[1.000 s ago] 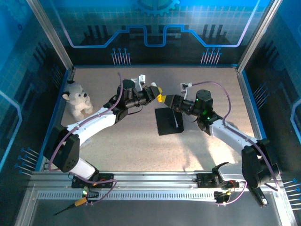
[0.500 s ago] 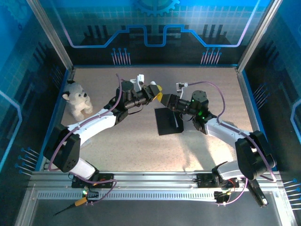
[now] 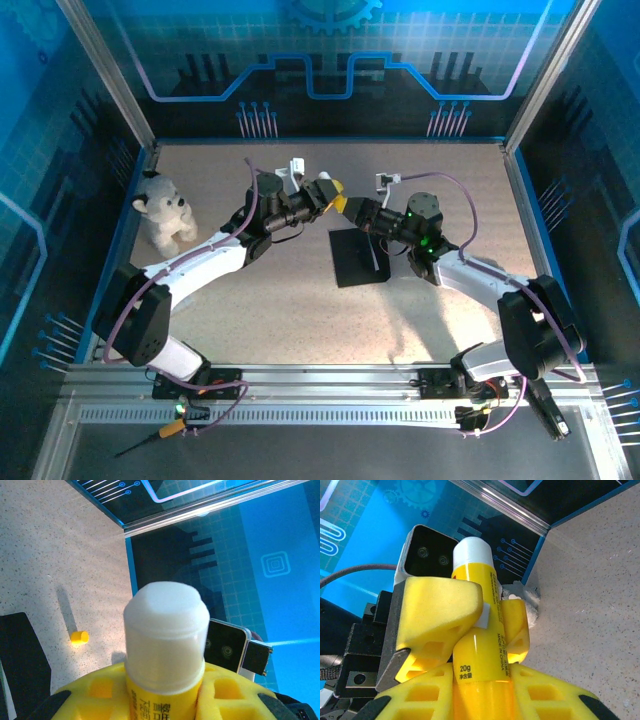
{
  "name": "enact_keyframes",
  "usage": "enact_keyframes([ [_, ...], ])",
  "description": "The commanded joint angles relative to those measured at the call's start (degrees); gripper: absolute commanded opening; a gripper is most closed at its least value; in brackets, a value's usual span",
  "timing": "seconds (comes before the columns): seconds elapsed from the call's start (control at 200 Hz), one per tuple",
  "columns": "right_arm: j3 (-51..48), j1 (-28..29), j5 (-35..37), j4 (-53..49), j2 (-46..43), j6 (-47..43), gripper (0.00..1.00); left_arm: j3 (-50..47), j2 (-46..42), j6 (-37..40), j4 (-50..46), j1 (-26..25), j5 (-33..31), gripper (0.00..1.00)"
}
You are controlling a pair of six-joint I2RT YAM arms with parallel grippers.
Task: Place the letter into the envelope and seal it
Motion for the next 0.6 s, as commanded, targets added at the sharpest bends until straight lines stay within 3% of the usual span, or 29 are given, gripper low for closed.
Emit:
enact_keyframes([
  [0.0, -0.41, 0.98, 0.81, 4.5, 0.79, 0.85, 0.24, -0.78, -1.33, 0.99, 1.52, -0.37, -0.54, 0.05],
  [0.145, -0.41, 0.95, 1.03, 4.22, 0.56, 0.77, 0.22, -0.91, -1.96, 2.35, 0.15, -0.39, -0.86, 0.25],
  [0.22, -0.23, 0.81, 1.03, 2.94, -0.11, 0.12, 0.22, -0.42, -2.78, 4.38, -2.18, -0.35, -1.27, 0.3],
  [0.45, 0.28, -0.92, 1.63, -6.39, -4.2, -3.05, 0.2, 2.38, -5.74, 11.35, -10.28, 0.74, -2.66, 0.65],
  [0.595, 1.21, -2.93, 2.54, -17.63, -8.02, -6.55, 0.18, 4.13, -8.38, 15.73, -16.51, 2.29, -4.35, 0.7],
])
